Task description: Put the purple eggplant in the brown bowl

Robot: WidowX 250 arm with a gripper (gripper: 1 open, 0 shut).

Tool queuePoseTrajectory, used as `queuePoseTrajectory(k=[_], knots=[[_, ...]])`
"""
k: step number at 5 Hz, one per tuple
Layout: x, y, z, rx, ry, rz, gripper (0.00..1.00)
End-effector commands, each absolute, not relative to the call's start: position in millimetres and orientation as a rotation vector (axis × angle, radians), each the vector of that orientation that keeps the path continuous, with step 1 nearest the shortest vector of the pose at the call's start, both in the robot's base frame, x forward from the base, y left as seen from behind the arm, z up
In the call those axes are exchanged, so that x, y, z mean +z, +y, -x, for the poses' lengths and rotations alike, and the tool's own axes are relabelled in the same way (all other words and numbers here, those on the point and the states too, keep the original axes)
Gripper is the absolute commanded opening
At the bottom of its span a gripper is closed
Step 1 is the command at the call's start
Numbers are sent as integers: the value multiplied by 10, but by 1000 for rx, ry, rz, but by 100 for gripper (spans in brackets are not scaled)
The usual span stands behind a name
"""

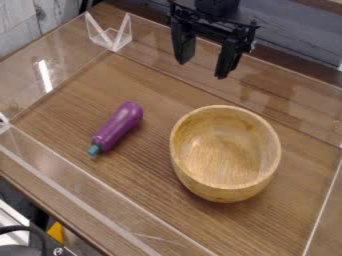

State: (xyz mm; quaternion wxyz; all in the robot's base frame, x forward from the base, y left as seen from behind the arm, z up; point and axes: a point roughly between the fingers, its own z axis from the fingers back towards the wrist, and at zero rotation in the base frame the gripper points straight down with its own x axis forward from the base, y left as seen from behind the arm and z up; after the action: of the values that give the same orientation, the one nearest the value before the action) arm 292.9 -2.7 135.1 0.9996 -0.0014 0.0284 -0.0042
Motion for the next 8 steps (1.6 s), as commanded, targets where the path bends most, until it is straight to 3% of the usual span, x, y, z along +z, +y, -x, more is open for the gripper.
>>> queuePoseTrajectory(k=[1,3,4,8], knots=[[1382,-9,-2932,22,72,6,100],[1447,409,-2741,18,91,-8,100],[1393,618,-2631,74,92,-20,100],[1151,738,-2473,32,97,-35,100]])
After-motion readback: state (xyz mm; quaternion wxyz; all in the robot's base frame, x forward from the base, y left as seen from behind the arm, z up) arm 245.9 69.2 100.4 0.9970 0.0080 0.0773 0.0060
